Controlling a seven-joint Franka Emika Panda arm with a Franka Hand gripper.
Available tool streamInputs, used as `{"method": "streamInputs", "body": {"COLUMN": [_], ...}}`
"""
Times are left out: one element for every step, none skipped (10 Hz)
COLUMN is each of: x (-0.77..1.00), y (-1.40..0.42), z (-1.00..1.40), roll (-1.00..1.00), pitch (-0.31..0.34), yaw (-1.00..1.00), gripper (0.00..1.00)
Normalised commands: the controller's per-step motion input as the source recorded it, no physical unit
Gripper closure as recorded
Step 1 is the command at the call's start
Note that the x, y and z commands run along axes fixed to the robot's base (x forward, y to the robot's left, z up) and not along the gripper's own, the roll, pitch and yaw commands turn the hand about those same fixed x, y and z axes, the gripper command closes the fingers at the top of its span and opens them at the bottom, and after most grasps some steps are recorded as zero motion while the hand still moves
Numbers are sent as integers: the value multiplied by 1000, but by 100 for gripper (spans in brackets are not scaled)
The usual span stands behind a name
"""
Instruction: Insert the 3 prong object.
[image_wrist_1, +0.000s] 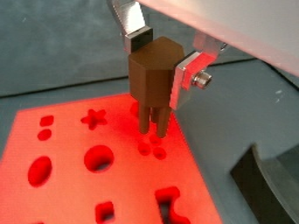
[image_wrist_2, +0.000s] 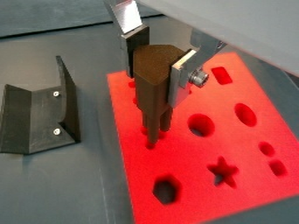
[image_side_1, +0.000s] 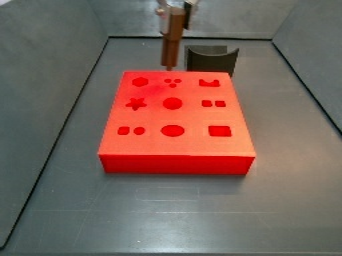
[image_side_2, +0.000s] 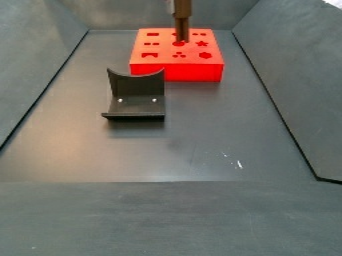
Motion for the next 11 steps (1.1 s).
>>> {"method": "streamInputs", "body": {"x": [94, -11, -189, -34, 0, 0, 66, 31, -143, 0, -49], "y": [131, 94, 0, 0, 0, 0, -60, -77, -111, 0, 43], "z": [-26, 0, -9, -49, 14, 166, 151, 77, 49, 0, -177], "roll": [-10, 0, -11, -70, -157, -117, -70, -31, 7, -9, 0], "pitch": [-23, -53, -90, -247, -443, -490, -490, -427, -209, 0, 0], "yaw": [100, 63, 49, 69, 86, 103, 109, 86, 123, 0, 0], "gripper": [100, 100, 100, 100, 100, 100, 100, 100, 100, 100, 100]}}
